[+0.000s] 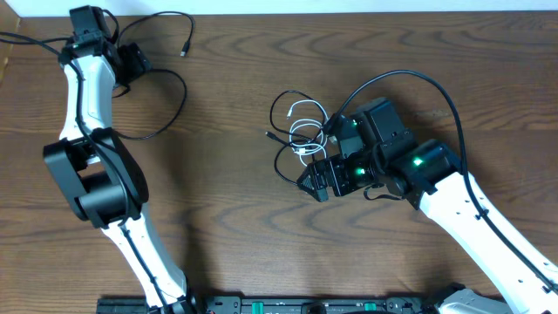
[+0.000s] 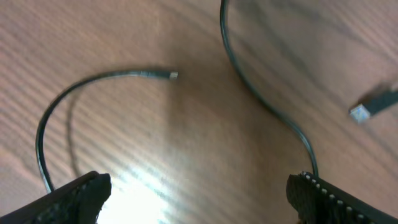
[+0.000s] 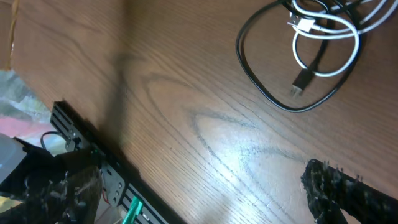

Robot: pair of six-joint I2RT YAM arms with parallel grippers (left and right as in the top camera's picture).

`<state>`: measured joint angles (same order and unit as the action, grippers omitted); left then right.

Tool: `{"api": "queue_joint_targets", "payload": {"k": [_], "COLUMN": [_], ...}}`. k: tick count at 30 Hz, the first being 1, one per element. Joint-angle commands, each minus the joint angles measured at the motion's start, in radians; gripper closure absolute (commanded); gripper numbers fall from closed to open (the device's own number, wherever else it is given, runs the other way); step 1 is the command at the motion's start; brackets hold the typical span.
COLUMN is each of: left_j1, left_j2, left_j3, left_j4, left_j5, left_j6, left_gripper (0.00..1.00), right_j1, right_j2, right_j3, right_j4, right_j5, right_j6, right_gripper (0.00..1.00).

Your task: Untangle cables

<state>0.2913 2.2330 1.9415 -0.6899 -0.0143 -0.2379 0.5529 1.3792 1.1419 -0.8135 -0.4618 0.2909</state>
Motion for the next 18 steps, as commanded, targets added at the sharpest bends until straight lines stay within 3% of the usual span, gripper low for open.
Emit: {"api": "queue_joint_targets", "payload": {"k": [1,7,9,14,18], "left_j1": [-0.017,-0.047,-0.082,-0.246,-0.382], "left_j2": [-0.127,-0.177,-0.171,-0.165,-0.163], "left_j3": [0.008,0.007,-0.005,-0.087,-0.189], "left_j4": [-0.079,-0.233,-0.294,-0.432,-0.443], "left_j5": [0.128,0.598,0.690,0.622,0.455], "left_j6": [0.027,0.016,0.021,0.054,0.053], "left_gripper": [0.03,0.04,0.04,0.04,0.04], "right_j1": [-0.011,-0.091,-0.137,-0.262,-0.344], "right_j2": [-0.003,-0.003,-0.003,-0.003,-0.003], "right_j3": [-0.005,-0.005,-0.006,-0.014,-0.039], "right_j4": [-0.023,-0.079,-0.091,-0.140,-0.164], "right_j5": [0.080,0.195,0.213,0.259,0.261], "right_j6": [0.096,0.161,0.159,0.157,0.157], "right_gripper": [0.01,0.01,0.01,0.01,0.01]}}
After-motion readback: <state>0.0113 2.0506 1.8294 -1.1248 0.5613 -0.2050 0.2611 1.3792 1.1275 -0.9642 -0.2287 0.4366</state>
